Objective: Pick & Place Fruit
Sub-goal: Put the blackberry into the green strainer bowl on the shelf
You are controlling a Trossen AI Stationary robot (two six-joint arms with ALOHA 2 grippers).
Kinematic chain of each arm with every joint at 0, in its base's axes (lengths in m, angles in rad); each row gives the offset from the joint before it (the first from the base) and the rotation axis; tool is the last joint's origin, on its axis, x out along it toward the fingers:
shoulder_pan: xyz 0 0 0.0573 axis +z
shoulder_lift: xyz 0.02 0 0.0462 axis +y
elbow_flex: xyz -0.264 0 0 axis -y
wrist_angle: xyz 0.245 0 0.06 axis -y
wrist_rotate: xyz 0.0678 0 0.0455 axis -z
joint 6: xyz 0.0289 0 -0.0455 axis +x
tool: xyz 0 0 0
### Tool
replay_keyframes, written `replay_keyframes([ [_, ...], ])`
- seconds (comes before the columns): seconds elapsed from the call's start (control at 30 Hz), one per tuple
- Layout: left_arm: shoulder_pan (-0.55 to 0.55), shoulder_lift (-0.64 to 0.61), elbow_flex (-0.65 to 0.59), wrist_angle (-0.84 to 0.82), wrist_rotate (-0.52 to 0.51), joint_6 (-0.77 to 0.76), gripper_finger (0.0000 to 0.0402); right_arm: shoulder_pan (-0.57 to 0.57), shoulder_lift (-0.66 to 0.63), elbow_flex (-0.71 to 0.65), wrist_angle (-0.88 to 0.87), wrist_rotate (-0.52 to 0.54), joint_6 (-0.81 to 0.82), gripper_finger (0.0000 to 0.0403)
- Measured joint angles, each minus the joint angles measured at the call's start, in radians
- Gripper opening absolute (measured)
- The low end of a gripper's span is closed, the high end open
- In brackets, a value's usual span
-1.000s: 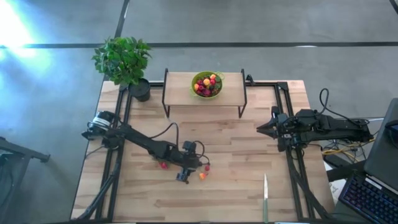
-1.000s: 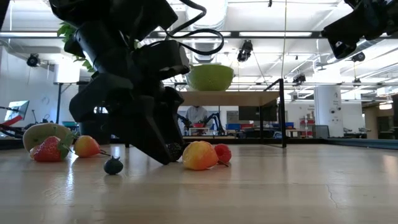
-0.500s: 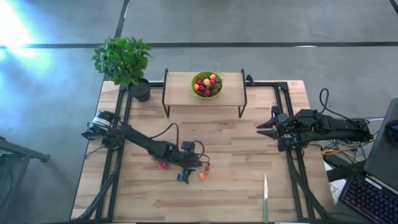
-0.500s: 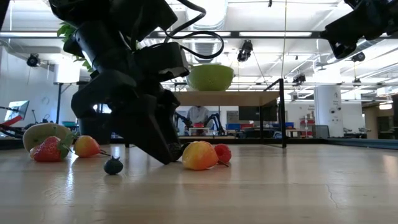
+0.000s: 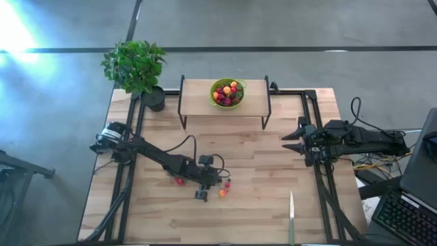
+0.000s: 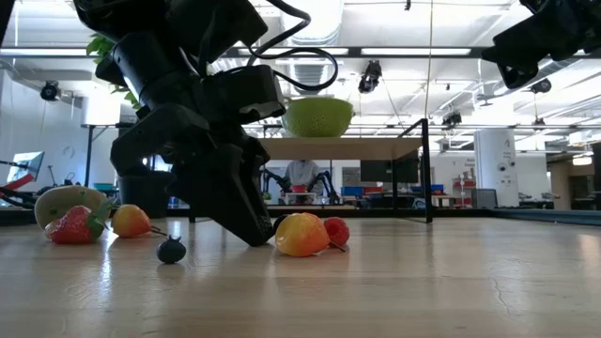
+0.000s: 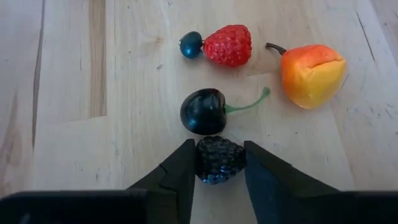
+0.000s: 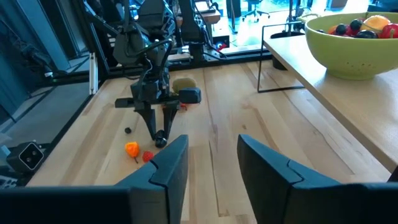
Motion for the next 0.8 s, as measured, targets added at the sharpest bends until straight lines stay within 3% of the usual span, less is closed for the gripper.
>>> replay_keyframes([
  [0.33,0.000,-0.001,0.000,-0.024,-0.003,-0.022,0.0134,0.000,0.000,0.000,0.000,0.000,0.000,0.0162],
  [0.6,0.010,-0.033,0.003,-0.091,-0.008,0.013,0.0119,0.000,0.000,0.000,0.000,0.000,0.000,0.0182],
  [0.8,0.035,-0.123,0.069,-0.143,-0.107,0.134,0.0124,0.000,0.000,0.000,0.000,0.000,0.000,0.0193],
])
